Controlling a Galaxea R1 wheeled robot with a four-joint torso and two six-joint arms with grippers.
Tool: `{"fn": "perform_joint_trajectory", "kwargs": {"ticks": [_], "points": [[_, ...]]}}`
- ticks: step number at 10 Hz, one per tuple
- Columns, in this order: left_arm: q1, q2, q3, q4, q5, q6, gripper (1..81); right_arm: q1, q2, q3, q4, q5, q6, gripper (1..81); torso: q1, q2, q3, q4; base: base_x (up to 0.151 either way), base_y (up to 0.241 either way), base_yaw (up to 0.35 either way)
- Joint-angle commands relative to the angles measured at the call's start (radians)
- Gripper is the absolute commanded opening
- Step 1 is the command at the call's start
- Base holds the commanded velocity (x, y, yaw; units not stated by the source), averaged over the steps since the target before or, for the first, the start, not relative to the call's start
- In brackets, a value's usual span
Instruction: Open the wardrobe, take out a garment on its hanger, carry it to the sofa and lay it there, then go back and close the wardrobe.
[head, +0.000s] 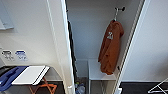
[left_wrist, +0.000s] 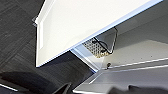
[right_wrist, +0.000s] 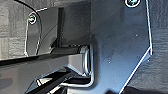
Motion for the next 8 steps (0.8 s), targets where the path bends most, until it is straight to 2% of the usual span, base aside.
{"fn": "perform_joint_trajectory", "kwargs": {"ticks": [1,8], "points": [[-0.106,0.010,0.012,0.008,0.016,-0.010,81.1,0.041,0.004,0.006,-0.007,-0.069,-0.001,81.1,0.000,0.000,0.000,0.000,0.000,0.000,0.000],[-0.166,0.050,0.010,0.058,0.013,-0.009,81.1,0.061,0.019,0.006,-0.013,-0.103,-0.002,81.1,0.000,0.000,0.000,0.000,0.000,0.000,0.000]]}}
